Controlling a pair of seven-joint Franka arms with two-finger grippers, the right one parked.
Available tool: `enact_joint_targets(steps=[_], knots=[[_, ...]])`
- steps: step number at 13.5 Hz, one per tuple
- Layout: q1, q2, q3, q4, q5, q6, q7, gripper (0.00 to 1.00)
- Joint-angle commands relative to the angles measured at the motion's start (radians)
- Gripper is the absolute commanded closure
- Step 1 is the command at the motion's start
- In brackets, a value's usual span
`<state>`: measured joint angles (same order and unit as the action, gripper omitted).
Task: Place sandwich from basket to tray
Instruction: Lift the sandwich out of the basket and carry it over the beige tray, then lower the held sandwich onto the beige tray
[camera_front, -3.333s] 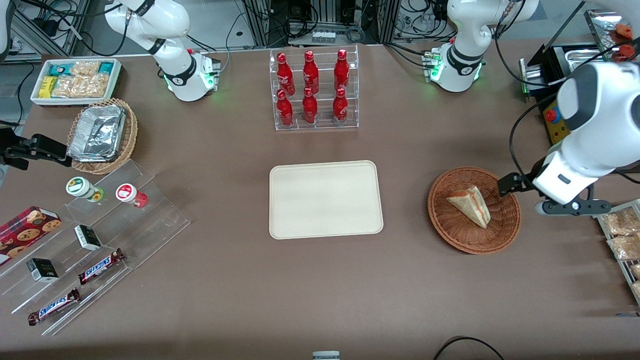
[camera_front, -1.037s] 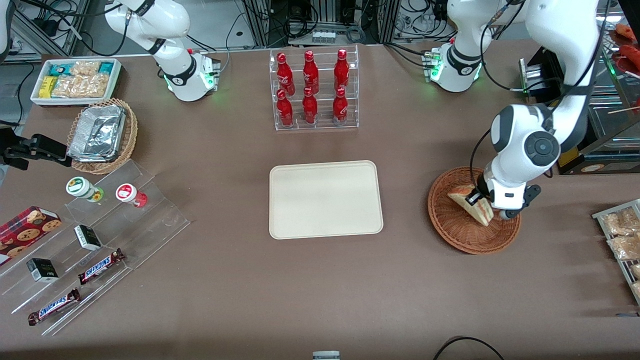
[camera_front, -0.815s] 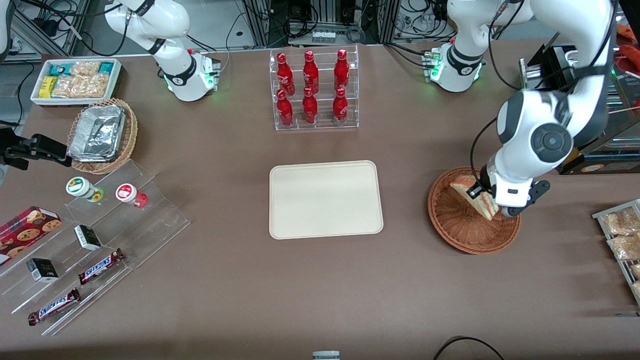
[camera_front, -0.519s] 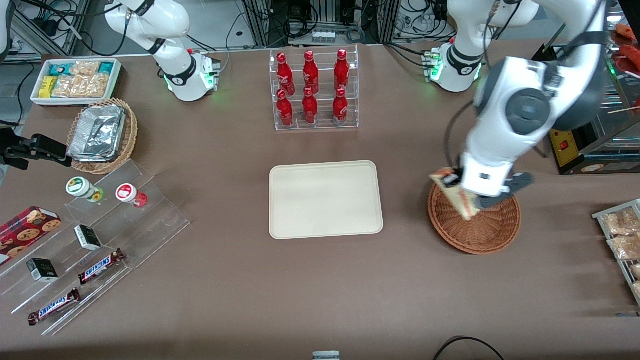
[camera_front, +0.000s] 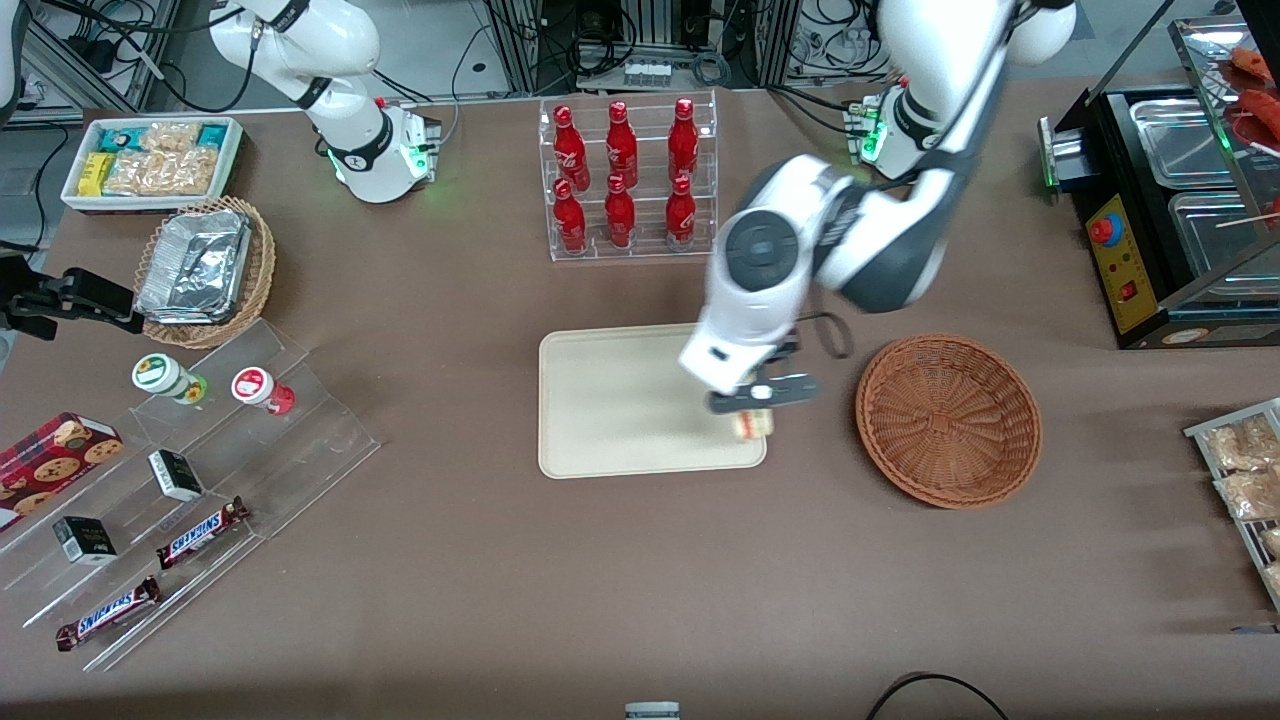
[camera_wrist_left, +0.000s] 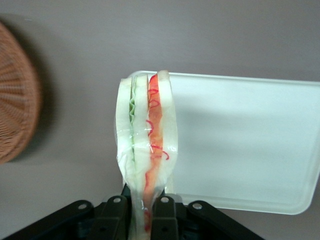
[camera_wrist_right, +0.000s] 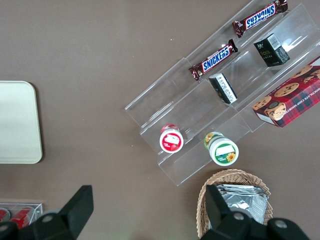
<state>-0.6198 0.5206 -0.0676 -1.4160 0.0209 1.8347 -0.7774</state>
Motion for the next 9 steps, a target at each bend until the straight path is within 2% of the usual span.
enact_joint_targets(steps=[1, 6, 9], knots=[[-0.031, 0.088, -0.017, 0.083, -0.012, 0.056, 0.018, 1.00], [-0.097, 0.183, -0.028, 0.081, -0.007, 0.211, 0.017, 1.00], [-0.103, 0.223, -0.028, 0.077, -0.001, 0.221, 0.023, 1.00]])
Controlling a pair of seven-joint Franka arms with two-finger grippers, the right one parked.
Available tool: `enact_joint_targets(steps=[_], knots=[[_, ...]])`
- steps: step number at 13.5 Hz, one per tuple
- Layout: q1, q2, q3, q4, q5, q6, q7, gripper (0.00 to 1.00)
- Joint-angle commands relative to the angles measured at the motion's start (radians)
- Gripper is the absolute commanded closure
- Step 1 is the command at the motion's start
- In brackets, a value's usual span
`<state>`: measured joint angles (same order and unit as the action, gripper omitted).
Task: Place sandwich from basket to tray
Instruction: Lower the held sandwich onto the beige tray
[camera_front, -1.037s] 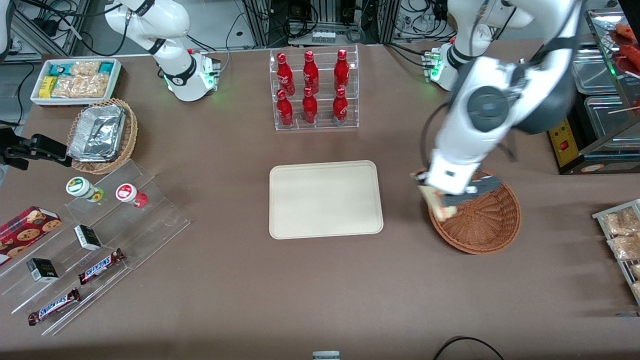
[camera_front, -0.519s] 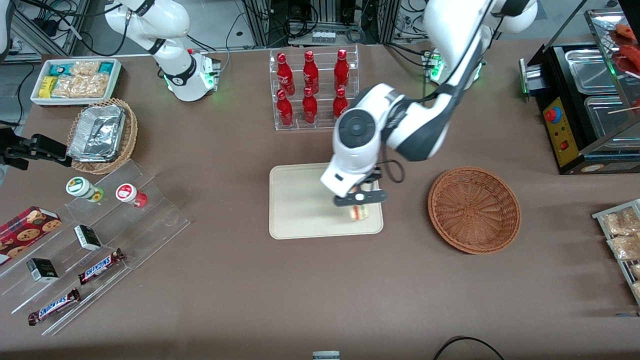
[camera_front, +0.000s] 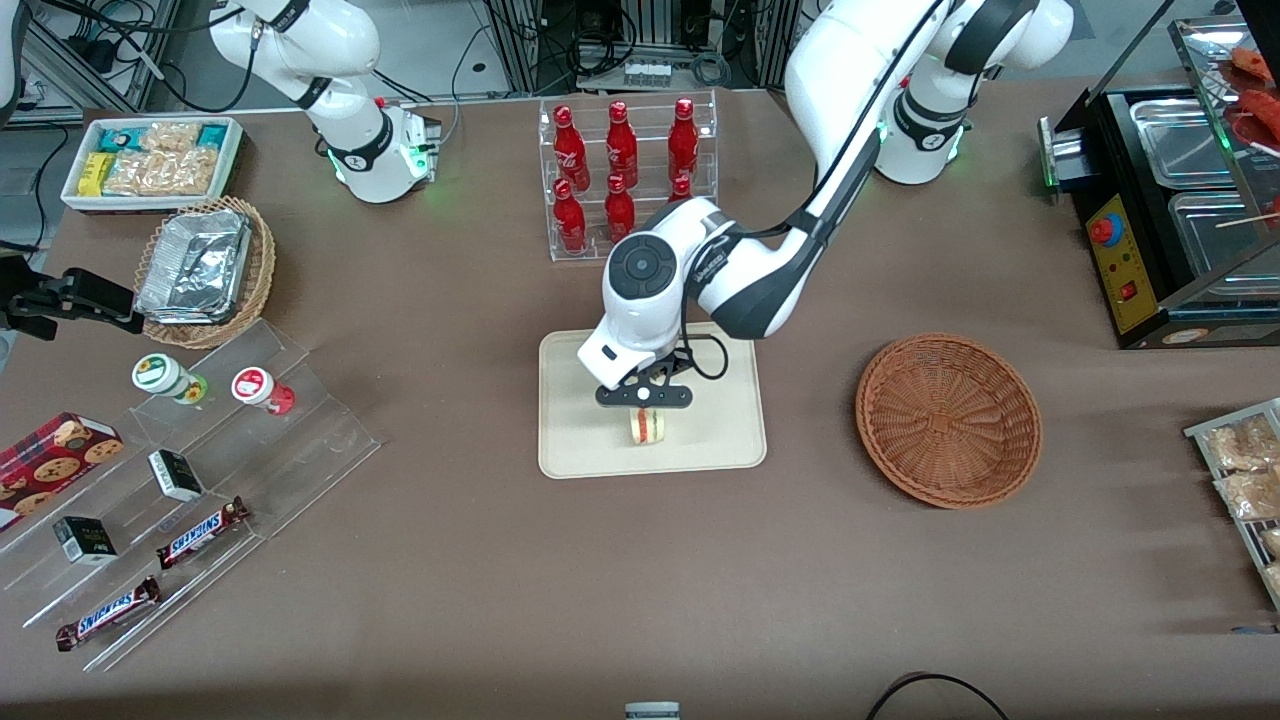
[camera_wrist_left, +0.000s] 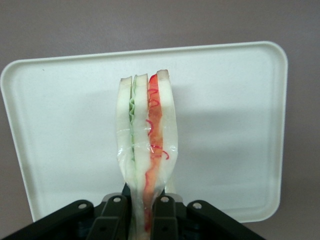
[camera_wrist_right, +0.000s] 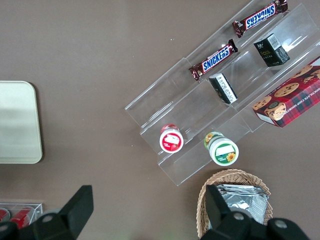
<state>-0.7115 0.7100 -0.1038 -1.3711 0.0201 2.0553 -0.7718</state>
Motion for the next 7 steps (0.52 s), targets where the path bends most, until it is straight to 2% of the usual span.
enact_joint_targets(steps=[1, 7], knots=[[-0.023, 0.051, 0.009, 0.032, 0.003, 0.000, 0.014, 1.00], [-0.031, 0.084, 0.009, 0.023, 0.003, 0.017, 0.016, 1.00]])
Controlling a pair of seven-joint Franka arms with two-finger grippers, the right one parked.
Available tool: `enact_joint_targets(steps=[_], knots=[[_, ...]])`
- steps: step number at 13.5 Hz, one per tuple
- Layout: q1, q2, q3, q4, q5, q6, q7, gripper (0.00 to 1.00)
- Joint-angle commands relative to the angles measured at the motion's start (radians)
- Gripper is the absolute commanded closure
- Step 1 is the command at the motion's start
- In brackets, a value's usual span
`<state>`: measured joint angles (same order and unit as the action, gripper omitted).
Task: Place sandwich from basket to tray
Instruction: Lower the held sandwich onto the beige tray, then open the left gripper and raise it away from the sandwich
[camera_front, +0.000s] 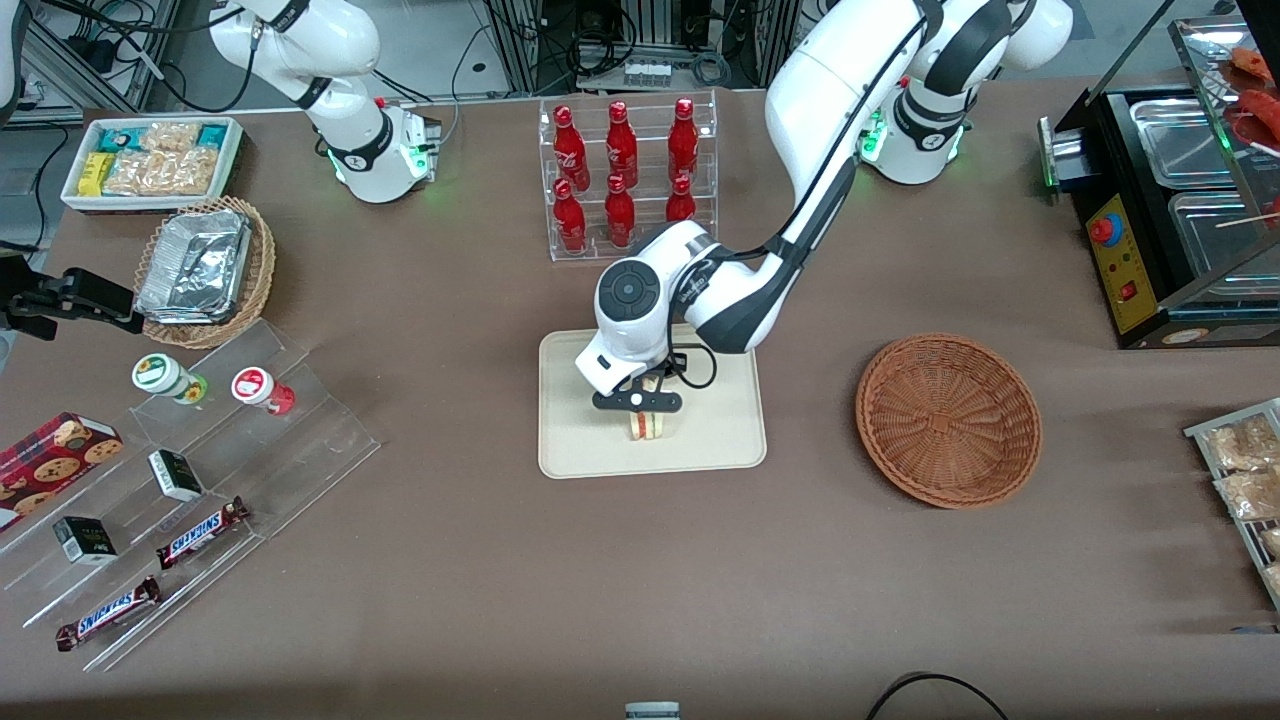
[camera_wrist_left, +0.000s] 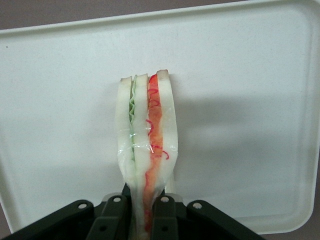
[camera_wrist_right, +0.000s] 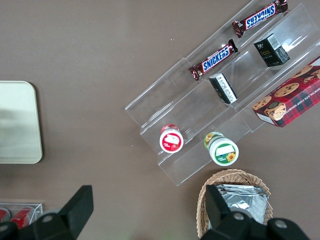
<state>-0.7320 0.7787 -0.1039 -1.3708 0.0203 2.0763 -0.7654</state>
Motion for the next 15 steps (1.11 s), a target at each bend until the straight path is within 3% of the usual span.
enact_joint_targets(steps=[1, 2, 3, 4, 8, 13, 15], knots=[[-0.010, 0.022, 0.009, 0.022, 0.003, -0.004, 0.006, 0.88], [-0.010, 0.025, 0.009, 0.022, 0.003, -0.004, 0.008, 0.52], [-0.009, 0.027, 0.009, 0.022, 0.004, -0.004, 0.014, 0.06], [-0.010, 0.025, 0.009, 0.022, 0.006, -0.005, 0.008, 0.00], [-0.003, -0.015, 0.016, 0.032, 0.004, -0.048, 0.005, 0.00], [0.058, -0.198, 0.035, 0.029, 0.007, -0.226, -0.052, 0.00], [0.072, -0.286, 0.087, 0.027, 0.007, -0.310, -0.054, 0.00]])
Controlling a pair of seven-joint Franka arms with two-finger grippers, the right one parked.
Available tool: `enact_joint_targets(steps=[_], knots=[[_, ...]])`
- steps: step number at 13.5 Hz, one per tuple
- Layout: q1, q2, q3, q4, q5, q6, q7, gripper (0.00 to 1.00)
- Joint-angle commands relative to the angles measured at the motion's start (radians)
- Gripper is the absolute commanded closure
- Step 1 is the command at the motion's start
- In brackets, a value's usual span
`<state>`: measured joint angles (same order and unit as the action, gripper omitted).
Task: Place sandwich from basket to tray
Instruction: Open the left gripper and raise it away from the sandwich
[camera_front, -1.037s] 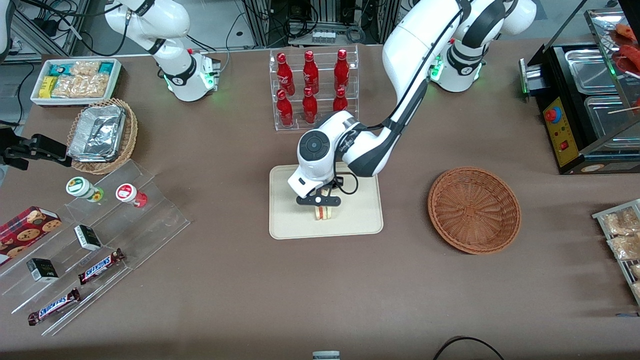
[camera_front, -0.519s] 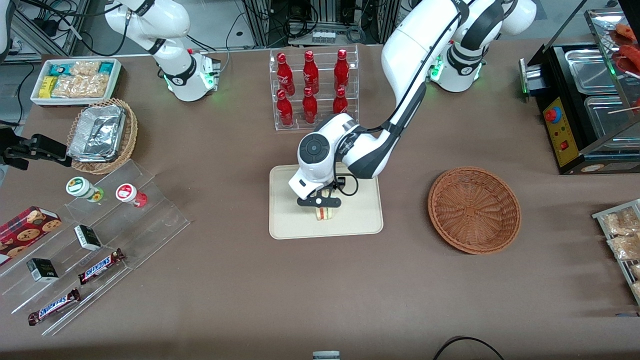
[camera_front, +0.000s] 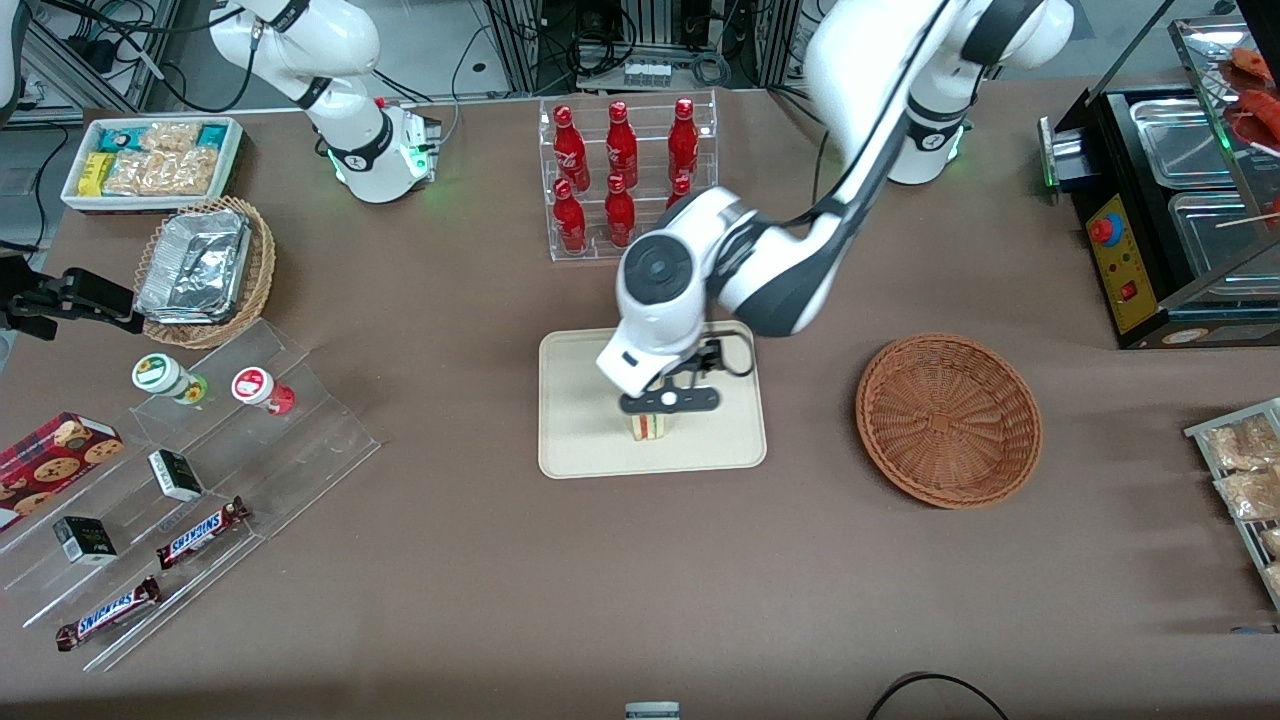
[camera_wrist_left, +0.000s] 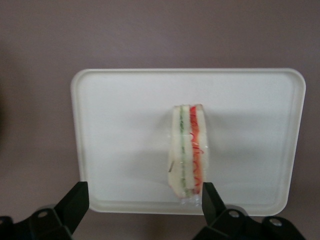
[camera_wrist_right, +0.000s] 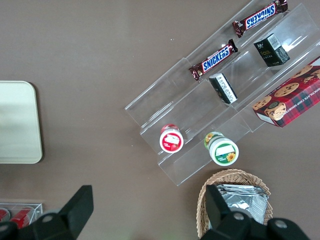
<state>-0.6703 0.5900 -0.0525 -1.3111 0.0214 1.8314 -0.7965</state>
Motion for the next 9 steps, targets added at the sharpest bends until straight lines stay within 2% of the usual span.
enact_joint_targets(steps=[1, 4, 9], knots=[[0.017, -0.137, 0.064, -0.033, 0.005, -0.111, -0.021, 0.00], [0.076, -0.254, 0.105, -0.031, 0.005, -0.256, 0.028, 0.00], [0.239, -0.387, 0.105, -0.039, 0.005, -0.389, 0.255, 0.00]])
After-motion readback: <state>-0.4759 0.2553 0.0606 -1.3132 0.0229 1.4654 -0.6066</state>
